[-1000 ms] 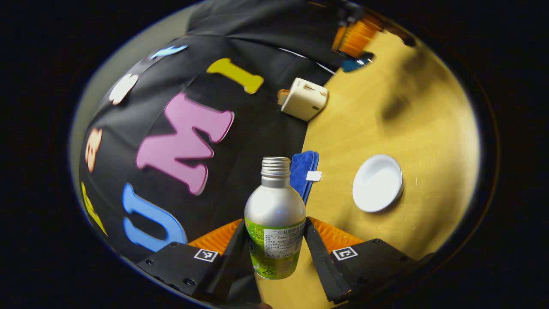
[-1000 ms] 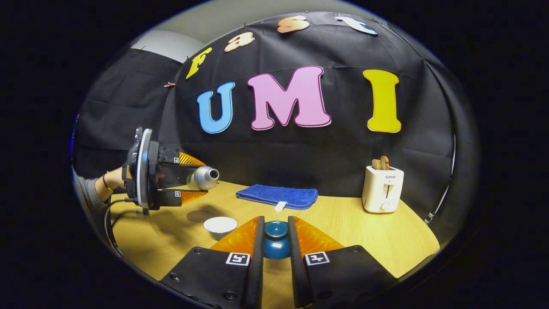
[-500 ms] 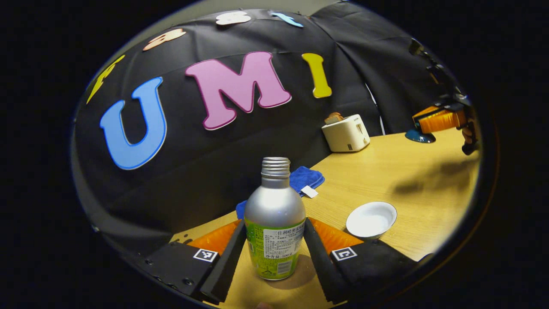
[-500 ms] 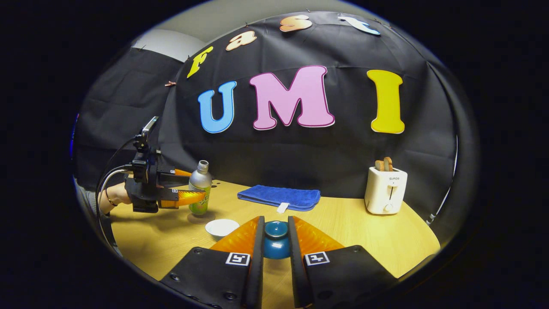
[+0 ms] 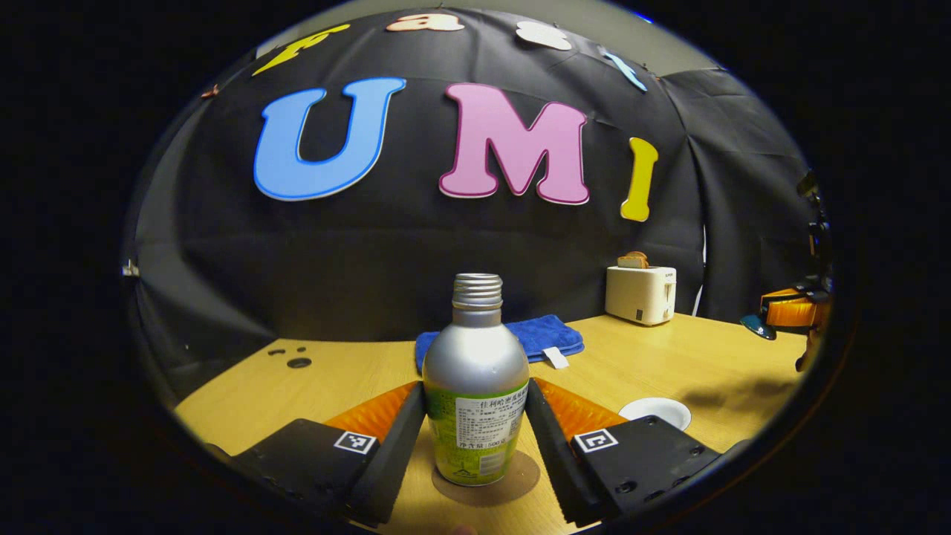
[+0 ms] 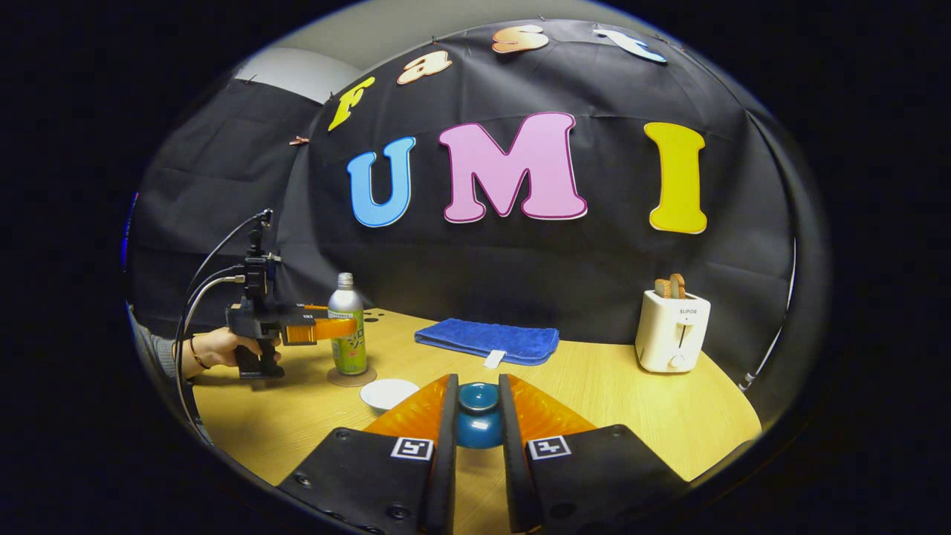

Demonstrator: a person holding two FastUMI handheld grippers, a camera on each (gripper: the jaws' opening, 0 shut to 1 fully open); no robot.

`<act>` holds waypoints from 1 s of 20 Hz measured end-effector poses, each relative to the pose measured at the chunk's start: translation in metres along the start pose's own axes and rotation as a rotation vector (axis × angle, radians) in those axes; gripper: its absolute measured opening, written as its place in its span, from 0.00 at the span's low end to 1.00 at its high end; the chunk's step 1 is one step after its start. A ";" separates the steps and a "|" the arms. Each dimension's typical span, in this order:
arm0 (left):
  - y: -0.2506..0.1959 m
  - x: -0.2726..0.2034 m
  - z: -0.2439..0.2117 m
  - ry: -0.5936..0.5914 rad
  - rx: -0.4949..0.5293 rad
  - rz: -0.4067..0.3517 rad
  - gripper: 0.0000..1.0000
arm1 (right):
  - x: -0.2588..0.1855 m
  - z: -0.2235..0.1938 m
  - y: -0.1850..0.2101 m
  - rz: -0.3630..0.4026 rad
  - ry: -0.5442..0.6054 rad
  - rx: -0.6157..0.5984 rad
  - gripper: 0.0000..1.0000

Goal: Open the teacup lid with one hand, grasp the water bottle and pour water into the teacup with the other hand; after pouring, place the water bottle on the coaster and then close the teacup lid.

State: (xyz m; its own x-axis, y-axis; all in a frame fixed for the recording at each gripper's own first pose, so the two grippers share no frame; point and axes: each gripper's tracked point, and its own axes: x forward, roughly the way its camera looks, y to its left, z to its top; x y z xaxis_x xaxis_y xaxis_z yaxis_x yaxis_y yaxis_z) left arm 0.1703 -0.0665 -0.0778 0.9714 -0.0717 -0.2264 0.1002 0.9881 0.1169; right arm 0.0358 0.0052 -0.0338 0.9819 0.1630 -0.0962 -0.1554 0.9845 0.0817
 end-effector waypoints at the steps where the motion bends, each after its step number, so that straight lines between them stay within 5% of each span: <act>1: 0.000 0.002 0.001 -0.007 -0.009 -0.001 0.82 | 0.000 0.000 0.001 0.001 0.002 0.000 0.31; 7: 0.000 0.003 -0.001 -0.003 -0.009 -0.018 0.84 | 0.003 -0.001 0.006 0.011 0.008 0.005 0.31; 10: 0.000 -0.002 -0.002 -0.008 -0.005 -0.001 0.96 | 0.005 -0.003 0.009 0.016 0.009 0.007 0.31; 20: 0.005 -0.050 -0.011 0.016 -0.082 0.051 0.97 | 0.031 0.004 0.048 0.106 -0.002 0.009 0.31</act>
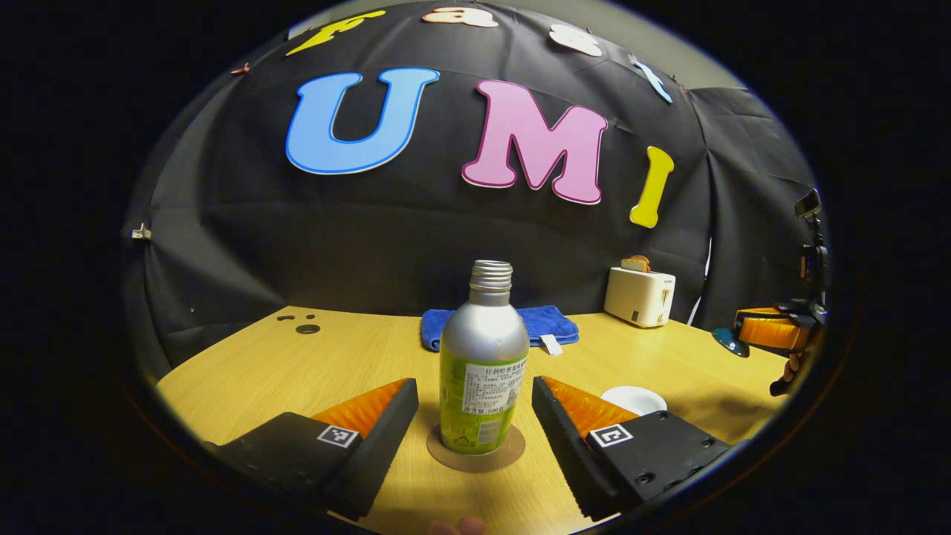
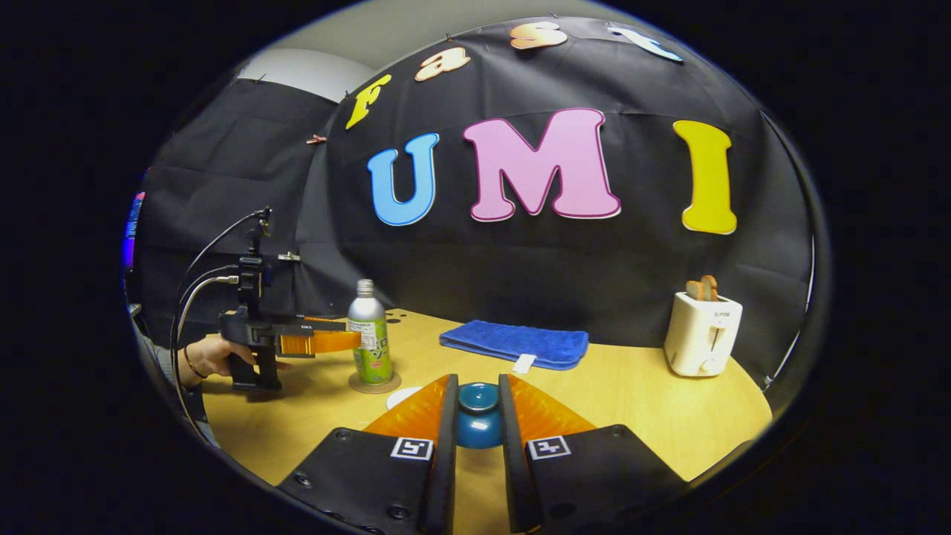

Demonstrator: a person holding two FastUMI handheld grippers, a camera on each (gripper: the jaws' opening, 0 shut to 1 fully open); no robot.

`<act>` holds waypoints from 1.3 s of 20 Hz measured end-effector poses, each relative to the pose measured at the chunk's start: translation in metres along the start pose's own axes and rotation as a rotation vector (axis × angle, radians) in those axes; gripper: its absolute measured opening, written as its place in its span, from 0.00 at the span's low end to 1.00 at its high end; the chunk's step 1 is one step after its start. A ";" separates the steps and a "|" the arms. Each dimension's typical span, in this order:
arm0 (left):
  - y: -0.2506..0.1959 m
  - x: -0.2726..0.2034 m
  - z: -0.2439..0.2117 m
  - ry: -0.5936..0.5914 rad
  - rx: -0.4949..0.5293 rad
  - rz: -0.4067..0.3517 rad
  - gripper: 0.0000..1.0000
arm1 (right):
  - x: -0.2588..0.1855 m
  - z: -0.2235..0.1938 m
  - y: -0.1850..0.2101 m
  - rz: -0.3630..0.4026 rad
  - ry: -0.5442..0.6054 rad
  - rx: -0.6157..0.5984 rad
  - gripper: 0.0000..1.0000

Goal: Open the teacup lid with one hand, grasp the water bottle and pour water into the teacup with the other hand; after pouring, place the water bottle on the coaster and then close the teacup lid.

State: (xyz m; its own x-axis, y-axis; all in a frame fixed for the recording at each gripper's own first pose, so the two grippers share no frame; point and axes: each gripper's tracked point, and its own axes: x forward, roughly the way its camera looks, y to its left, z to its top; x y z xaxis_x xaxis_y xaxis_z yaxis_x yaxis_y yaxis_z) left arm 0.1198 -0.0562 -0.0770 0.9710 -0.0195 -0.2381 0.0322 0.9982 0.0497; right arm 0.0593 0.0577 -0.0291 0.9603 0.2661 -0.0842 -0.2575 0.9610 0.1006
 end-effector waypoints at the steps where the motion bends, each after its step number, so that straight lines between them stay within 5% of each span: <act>1: 0.002 -0.007 -0.002 -0.007 0.011 0.018 0.97 | 0.007 -0.001 0.005 0.010 0.002 0.001 0.31; 11: 0.015 -0.046 -0.004 -0.077 0.035 0.117 0.96 | 0.074 -0.043 0.060 0.127 0.105 0.055 0.27; 26: 0.012 -0.048 -0.002 -0.092 0.022 0.082 0.96 | 0.097 -0.076 0.058 0.093 0.185 0.007 0.31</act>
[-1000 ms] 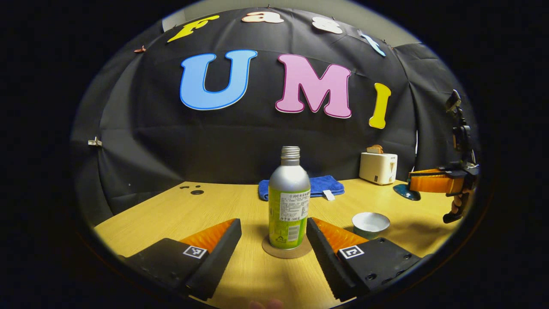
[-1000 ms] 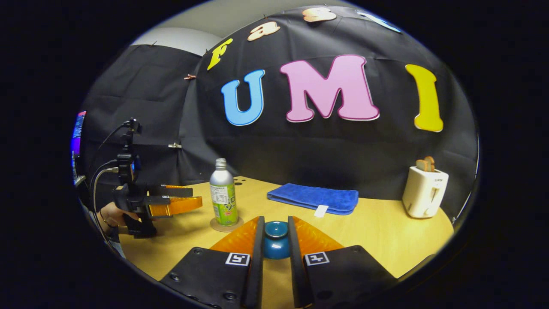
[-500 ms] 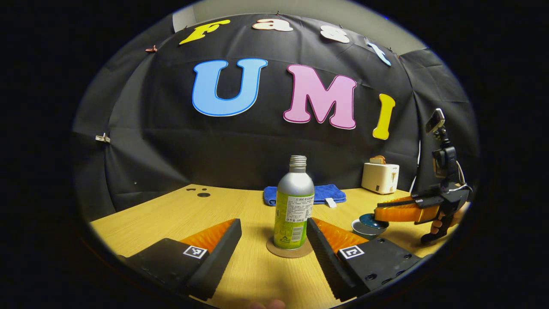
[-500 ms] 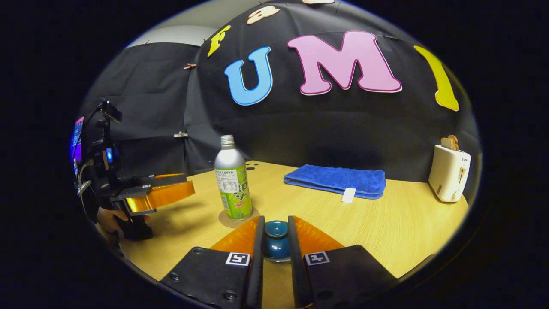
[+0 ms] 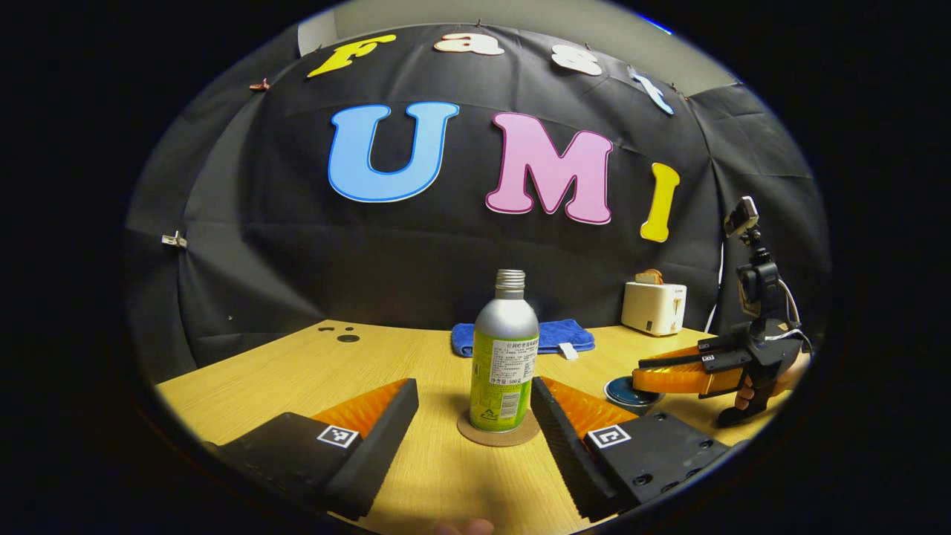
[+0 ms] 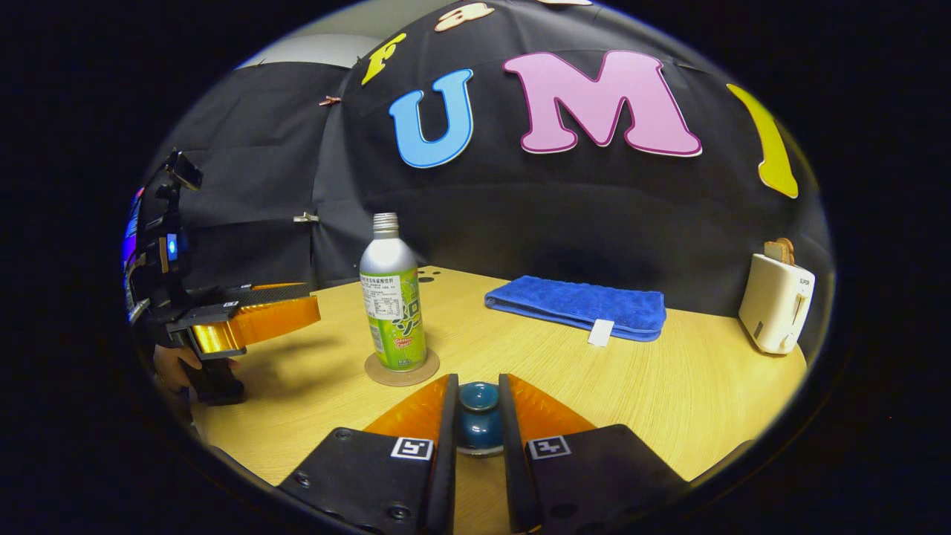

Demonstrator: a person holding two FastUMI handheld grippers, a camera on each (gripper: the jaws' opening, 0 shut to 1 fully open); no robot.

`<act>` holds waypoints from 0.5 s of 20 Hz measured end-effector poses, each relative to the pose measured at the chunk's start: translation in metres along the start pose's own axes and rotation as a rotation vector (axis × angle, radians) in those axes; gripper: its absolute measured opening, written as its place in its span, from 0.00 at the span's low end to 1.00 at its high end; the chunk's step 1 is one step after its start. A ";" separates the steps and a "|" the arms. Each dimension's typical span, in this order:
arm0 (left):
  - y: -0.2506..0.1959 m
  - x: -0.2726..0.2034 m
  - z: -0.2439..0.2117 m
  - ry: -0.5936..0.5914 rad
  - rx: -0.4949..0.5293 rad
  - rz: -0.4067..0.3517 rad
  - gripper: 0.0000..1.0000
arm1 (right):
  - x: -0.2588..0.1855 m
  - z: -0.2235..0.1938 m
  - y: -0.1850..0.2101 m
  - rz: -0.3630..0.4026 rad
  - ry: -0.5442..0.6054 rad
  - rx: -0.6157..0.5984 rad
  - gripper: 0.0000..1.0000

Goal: Open the teacup lid with one hand, grasp the water bottle and pour water into the teacup with the other hand; after pouring, place the water bottle on the coaster and then close the teacup lid.

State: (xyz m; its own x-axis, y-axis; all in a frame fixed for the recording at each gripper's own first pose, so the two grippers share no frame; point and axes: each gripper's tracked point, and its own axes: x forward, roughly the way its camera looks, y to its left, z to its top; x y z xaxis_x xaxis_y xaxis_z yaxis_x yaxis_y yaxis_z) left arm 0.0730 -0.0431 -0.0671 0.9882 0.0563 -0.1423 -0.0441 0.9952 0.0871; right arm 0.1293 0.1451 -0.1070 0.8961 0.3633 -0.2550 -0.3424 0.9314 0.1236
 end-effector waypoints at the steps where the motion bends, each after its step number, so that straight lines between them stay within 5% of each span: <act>1: 0.000 0.000 0.000 0.001 0.001 0.000 0.96 | 0.001 -0.001 -0.001 -0.004 0.003 -0.002 0.27; 8: -0.001 0.000 0.000 0.000 0.006 -0.004 0.96 | -0.001 -0.003 0.002 0.005 0.015 0.012 0.43; 10: -0.001 0.000 -0.001 0.001 0.007 -0.004 0.96 | -0.006 0.003 0.002 0.005 0.007 0.014 0.61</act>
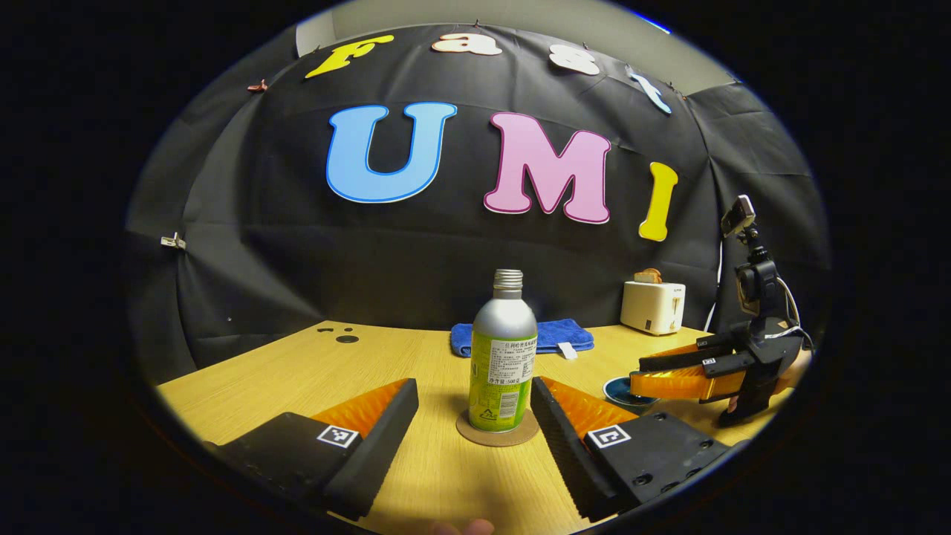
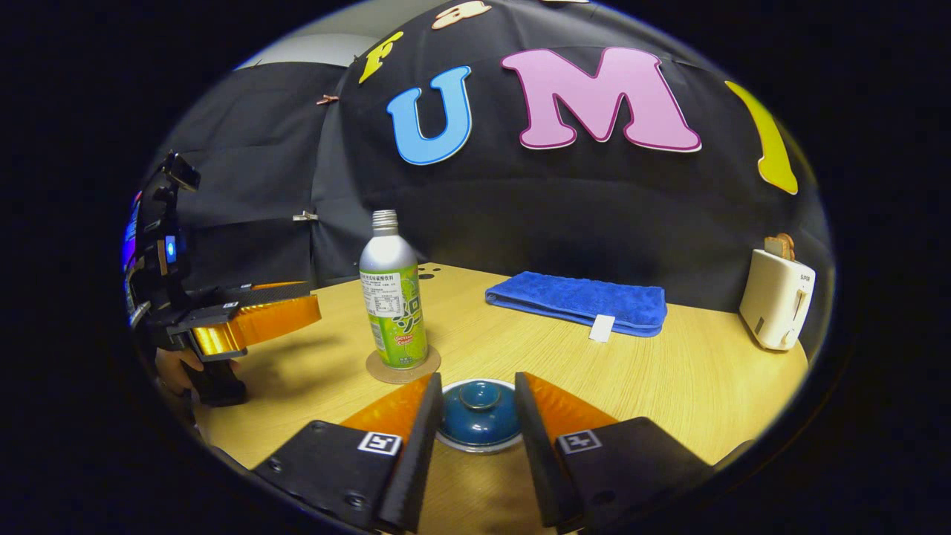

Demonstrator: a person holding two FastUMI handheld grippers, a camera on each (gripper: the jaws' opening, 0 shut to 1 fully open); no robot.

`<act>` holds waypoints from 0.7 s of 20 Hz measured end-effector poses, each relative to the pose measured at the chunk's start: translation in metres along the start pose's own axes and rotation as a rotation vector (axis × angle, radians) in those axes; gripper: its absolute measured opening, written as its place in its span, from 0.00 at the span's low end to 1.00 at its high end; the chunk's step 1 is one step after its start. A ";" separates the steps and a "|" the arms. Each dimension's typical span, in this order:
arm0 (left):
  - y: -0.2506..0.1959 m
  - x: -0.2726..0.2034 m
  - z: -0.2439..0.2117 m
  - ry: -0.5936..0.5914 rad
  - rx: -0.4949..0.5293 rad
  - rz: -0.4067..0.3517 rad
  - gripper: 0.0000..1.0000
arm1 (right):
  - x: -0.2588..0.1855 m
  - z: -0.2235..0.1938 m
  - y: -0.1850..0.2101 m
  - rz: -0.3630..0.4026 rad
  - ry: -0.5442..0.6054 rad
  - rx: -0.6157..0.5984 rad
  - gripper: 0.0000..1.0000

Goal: Open the teacup lid with one hand, grasp the water bottle and pour water into the teacup with the other hand; after pouring, place the water bottle on the coaster and then close the teacup lid.

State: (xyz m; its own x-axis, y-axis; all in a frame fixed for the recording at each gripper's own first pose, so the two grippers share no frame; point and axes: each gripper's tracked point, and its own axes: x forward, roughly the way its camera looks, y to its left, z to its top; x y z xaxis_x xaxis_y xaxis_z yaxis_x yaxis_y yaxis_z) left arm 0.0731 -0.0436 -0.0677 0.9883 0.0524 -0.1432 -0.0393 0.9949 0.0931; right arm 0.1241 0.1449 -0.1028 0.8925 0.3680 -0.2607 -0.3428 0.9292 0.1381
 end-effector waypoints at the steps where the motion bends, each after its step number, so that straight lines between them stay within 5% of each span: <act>1: 0.000 0.000 0.000 0.000 0.000 0.002 0.96 | -0.004 0.007 -0.002 -0.011 -0.019 -0.012 0.75; 4: -0.002 0.001 -0.002 0.010 0.006 0.000 0.96 | -0.020 0.032 -0.005 -0.039 -0.093 -0.057 0.95; 14: -0.017 -0.004 0.007 -0.011 0.012 0.000 0.96 | -0.096 0.072 -0.011 -0.080 -0.262 -0.061 0.98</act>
State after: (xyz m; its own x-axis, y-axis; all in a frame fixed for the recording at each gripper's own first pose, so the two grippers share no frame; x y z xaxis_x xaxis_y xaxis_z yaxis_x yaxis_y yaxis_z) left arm 0.0705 -0.0609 -0.0612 0.9899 0.0510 -0.1322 -0.0371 0.9938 0.1049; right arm 0.0633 0.0965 -0.0108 0.9601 0.2794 -0.0110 -0.2781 0.9582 0.0667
